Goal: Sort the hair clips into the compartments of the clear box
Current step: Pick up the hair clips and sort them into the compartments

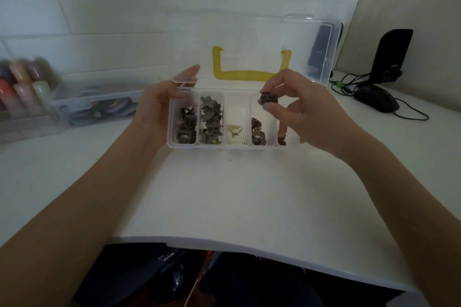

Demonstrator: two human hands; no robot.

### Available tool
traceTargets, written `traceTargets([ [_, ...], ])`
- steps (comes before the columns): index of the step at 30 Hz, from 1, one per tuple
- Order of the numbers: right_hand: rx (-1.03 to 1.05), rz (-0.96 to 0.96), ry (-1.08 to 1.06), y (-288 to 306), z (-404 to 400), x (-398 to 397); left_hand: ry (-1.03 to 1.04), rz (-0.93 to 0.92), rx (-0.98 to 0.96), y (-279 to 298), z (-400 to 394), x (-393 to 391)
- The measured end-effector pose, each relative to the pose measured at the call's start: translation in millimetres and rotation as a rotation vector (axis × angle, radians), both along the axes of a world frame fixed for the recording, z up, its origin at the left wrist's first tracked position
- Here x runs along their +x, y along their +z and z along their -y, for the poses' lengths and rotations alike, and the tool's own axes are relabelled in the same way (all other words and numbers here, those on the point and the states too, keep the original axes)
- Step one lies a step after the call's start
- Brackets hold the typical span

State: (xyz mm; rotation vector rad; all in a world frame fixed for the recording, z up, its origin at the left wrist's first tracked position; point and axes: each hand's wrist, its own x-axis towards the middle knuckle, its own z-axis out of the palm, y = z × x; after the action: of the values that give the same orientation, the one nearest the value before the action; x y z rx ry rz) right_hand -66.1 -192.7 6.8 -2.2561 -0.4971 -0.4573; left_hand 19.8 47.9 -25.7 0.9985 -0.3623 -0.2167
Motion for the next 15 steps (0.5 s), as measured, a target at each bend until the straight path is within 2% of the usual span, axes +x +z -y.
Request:
traceTargets([
  [10, 0.137, 0.183, -0.099, 2.2, 7.6, 7.5, 0.006, -0.02, -0.025, 0.3, 0.0, -1.1],
  [15, 0.14, 0.25, -0.147, 2.9, 9.9, 7.3, 0.051, -0.014, -0.081, 4.9, -3.1, -9.6],
])
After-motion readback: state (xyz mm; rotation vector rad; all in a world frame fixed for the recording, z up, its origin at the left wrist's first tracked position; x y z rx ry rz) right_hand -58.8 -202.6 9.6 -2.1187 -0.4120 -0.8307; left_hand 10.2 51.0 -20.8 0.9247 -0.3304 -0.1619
